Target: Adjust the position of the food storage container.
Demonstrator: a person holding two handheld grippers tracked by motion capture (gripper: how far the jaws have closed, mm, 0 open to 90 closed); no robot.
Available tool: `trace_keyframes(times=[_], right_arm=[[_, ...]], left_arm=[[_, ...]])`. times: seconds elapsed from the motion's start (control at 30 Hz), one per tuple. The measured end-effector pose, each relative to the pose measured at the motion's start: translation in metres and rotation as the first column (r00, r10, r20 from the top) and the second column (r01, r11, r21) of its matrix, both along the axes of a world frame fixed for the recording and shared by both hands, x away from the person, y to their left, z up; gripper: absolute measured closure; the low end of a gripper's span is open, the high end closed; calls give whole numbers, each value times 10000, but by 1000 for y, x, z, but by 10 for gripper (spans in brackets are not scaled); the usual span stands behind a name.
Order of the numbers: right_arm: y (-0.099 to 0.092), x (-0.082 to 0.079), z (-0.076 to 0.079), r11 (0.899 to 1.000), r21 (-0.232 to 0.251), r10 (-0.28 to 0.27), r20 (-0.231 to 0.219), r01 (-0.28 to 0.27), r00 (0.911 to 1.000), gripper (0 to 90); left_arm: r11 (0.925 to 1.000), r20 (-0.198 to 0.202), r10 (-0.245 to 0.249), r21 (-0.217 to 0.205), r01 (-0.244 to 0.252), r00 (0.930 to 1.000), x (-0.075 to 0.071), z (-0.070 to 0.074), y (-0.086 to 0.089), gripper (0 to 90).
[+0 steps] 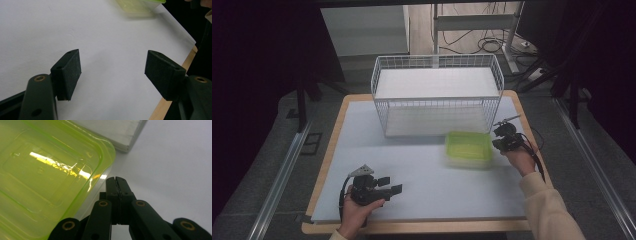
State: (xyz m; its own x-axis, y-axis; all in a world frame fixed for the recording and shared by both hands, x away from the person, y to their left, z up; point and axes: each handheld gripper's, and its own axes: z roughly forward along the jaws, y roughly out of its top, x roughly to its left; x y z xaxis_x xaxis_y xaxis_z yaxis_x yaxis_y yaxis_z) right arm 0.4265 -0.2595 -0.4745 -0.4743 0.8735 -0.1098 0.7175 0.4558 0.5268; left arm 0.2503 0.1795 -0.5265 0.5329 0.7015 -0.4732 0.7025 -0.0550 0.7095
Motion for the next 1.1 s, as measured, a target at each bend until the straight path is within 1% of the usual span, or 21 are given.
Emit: trace_keyframes(times=[0.03, 0.07, 0.13, 0.2, 0.3, 0.53, 0.7, 0.8, 0.93, 1.1], right_arm=[[3, 2, 0, 10000, -20, 65, 11, -65, 10000, 899], [6, 3, -1, 9999, 108, 100, 12, -100, 9999, 899], [10, 4, -2, 9996, 190, 208, 7, -208, 9998, 899], [15, 3, -4, 9992, 142, 369, 44, -370, 9993, 899], [24, 1, -5, 9980, 318, 552, 46, -553, 9985, 899], [47, -2, -7, 9944, 496, 933, -1, -932, 9956, 899], [65, -3, -8, 9905, 657, 1215, -68, -1208, 9926, 899], [74, -5, -9, 9876, 635, 1442, -51, -1436, 9895, 899], [80, -6, -11, 9861, 642, 1545, -112, -1535, 9879, 899], [82, -7, -11, 9857, 631, 1574, -93, -1565, 9875, 899]], left_arm=[[10000, 7, 8, 2, -8, 10000, 0, 0, 0, 291], [10000, -1, 2, 2, -2, 10000, 0, 0, 0, 291], [10000, -5, 2, 10, -2, 10000, 0, 0, 0, 291], [10000, -5, 4, 12, -4, 10000, 0, 0, 0, 291], [10000, -2, -12, 31, 12, 10000, 0, 0, 0, 291], [10000, -12, -4, 22, 4, 10000, 0, 0, 0, 291], [10000, -29, -1, 8, 1, 10000, 0, 0, 1, 291], [10000, -22, 17, -4, -17, 10000, 0, 0, 1, 291], [10000, -17, 26, 14, -26, 10000, 1, 0, 2, 291], [10000, -37, 25, 17, -25, 10000, 1, -1, 1, 291]])
